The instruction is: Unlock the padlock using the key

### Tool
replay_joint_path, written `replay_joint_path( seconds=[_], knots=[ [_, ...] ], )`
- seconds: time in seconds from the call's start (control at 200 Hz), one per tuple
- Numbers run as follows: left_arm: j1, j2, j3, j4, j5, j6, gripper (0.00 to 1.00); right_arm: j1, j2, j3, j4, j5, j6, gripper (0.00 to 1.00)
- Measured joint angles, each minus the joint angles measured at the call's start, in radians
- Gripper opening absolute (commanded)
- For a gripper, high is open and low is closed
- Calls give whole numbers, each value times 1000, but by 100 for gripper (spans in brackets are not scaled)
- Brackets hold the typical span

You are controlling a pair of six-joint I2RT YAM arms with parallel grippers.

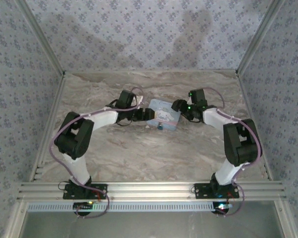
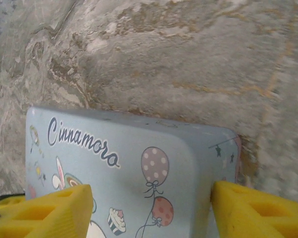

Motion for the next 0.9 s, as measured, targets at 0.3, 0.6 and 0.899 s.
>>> replay_joint_path(
  seconds=[0.3,0.6,0.899],
  knots=[
    [34,-169,-183,14,-98,-26,79,113,96,97,0,-10,-11,67],
    [47,-286,-248,18,-179,-39,84,138,108,129,-103,-7,-51,72],
    [47,-599,-319,-221,-393,-107,77,135,-59,112,-278,130,-136,70]
  ],
)
